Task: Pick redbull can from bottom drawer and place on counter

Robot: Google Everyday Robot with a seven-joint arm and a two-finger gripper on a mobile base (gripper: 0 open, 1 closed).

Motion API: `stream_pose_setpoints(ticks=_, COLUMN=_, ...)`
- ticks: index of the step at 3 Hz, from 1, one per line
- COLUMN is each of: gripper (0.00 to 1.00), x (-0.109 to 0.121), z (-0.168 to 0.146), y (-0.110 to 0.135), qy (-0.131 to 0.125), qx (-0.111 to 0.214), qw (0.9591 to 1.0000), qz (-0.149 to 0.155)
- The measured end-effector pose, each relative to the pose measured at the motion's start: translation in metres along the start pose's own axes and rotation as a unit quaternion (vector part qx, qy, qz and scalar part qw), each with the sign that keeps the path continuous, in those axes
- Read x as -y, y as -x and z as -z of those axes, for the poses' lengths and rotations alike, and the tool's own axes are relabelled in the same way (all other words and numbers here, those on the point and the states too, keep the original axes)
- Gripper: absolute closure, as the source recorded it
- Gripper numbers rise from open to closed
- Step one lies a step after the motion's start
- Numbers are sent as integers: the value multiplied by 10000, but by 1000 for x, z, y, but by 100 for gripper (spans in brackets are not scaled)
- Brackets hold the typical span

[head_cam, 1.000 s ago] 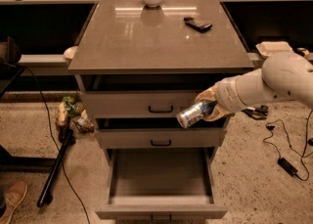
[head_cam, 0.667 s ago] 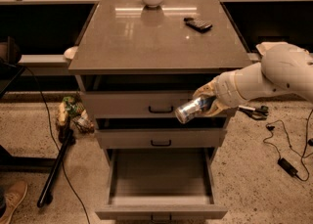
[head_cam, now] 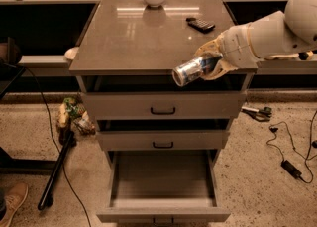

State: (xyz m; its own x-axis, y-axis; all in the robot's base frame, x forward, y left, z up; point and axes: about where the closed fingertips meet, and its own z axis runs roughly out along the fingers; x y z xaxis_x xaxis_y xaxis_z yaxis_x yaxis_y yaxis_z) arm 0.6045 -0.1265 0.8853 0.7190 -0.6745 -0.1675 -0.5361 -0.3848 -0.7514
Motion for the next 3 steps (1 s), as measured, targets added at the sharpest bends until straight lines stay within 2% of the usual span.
stream_pose_setpoints(ticks=1, gripper=100, x=0, z=0, y=0, qy=0, qx=0, qw=10000, qz=0)
stream_pose_setpoints(ticks=2, gripper=100, x=32, z=-23, y=-17, qy=74, qx=-69, qw=9996, qz=-257)
stream_pose_setpoints(ticks=3, gripper=100, x=71, z=-48, y=-42, qy=251, qx=-198, qw=9971, qz=-690)
